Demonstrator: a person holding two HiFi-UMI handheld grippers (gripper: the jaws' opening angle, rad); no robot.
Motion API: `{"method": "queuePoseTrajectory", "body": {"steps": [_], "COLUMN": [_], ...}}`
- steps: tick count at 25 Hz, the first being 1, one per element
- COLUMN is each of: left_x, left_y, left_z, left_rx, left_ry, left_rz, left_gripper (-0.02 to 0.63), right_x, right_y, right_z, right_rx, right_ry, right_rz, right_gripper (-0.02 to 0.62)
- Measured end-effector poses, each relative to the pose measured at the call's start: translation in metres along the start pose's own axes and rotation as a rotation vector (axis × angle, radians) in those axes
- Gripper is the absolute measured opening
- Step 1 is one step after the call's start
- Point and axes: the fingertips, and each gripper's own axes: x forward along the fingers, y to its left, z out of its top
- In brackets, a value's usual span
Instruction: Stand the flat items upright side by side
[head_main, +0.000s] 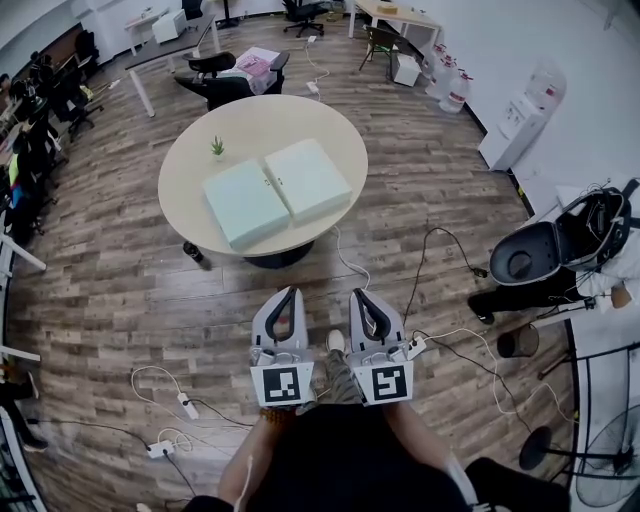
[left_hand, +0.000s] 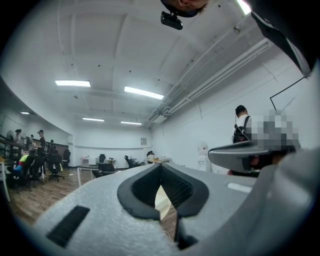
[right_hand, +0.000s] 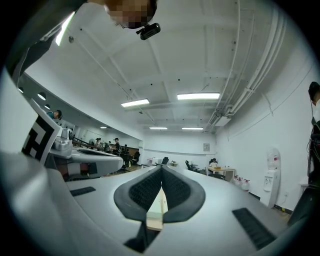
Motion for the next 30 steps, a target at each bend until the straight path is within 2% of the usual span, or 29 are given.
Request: {"method": "queuePoseTrajectory", "body": {"steps": [18, 30], "left_x": [0.094, 0.161], "left_y": [0.0, 0.0], "left_z": [-0.018, -0.017], "left_rx": [0.02, 0.021], "left_ry": [0.047, 0.076], "left_rz": [0.027, 0.078], "left_gripper": [0.011, 0.011], "right_x": [0.072, 0.126], "right_y": [-0.074, -0.131], "right_z": [-0.031, -0.043], "right_rx": [0.039, 0.077], "right_ry": [0.02, 0.027], "right_rz": [0.014, 0.052], "right_gripper": [-0.002, -0.002]}}
